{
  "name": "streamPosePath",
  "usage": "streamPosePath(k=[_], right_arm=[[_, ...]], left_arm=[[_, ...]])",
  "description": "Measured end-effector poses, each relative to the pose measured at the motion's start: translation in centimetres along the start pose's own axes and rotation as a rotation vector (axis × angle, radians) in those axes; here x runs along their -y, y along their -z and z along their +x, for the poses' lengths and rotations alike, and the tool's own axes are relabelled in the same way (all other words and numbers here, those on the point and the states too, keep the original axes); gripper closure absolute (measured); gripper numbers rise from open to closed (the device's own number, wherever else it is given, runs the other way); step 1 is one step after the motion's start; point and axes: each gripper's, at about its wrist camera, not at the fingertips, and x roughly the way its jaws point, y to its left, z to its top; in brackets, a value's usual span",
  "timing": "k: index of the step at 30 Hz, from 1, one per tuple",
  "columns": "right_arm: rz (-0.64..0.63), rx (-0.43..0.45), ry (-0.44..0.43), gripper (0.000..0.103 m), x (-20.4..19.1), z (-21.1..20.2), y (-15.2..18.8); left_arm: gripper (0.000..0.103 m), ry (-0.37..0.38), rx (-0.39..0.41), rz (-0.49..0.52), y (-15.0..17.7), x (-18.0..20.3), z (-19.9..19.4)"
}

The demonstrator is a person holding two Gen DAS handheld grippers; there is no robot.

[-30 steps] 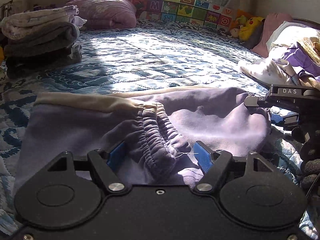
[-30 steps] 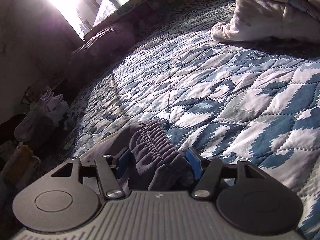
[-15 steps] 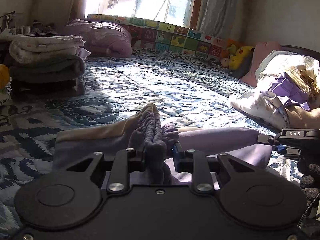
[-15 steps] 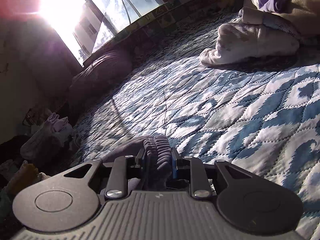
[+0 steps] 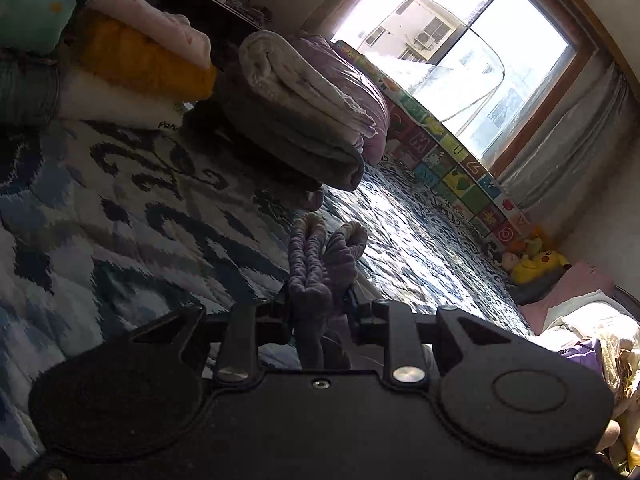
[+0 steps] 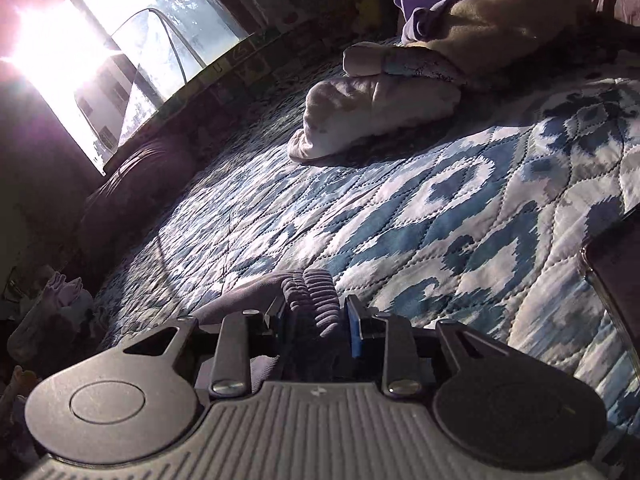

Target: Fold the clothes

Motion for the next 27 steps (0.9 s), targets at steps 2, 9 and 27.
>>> streamPosePath(k=[2,9,27], right_arm=[[-0.007,0.005,0.0,0.053,-0.2,-0.1,0.1],[-0.085,0.034,-0.032,0.032,-0.9,-0.5,-1.0],[-0.188,0.04,-0.143,0.078,-3.6,2.6,-3.4]], left_arm=[[0.06,-0.1,-0.014,-0.018,0.2,-0.9,0.4],[0.04,-0.145,0.016,0.022,0.0,-0.6,-0.3],[0.081,0.054,-0.014,0.086,-2.6,0.4,3.6]])
